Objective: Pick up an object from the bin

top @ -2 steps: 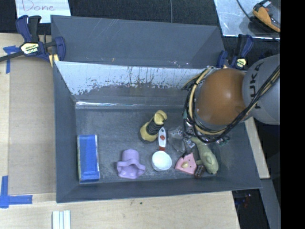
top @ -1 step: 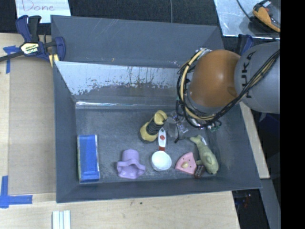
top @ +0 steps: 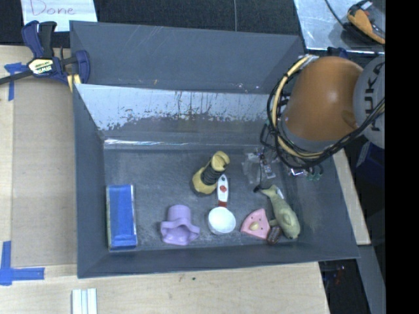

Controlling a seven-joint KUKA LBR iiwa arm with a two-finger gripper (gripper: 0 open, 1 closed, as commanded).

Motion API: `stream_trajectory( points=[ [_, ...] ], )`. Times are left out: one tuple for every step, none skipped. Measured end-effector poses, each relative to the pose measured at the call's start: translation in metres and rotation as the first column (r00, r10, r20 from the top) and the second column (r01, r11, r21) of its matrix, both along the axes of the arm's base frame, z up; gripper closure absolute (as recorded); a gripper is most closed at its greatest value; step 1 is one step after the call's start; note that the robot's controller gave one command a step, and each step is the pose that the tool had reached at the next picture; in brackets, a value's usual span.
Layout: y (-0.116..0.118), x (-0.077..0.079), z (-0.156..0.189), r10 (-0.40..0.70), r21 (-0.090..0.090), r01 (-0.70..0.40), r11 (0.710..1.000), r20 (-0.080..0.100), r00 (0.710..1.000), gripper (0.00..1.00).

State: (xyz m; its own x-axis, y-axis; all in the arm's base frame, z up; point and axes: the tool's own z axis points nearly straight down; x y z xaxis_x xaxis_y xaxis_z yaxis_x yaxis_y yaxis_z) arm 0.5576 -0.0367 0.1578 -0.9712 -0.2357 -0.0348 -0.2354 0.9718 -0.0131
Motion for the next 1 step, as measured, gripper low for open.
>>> stream_trajectory(
  points=[
    [0.0340,0.0604,0.0034,0.328,-0.012,-0.328,0.945,0.003,0.945,1.00]
  ],
)
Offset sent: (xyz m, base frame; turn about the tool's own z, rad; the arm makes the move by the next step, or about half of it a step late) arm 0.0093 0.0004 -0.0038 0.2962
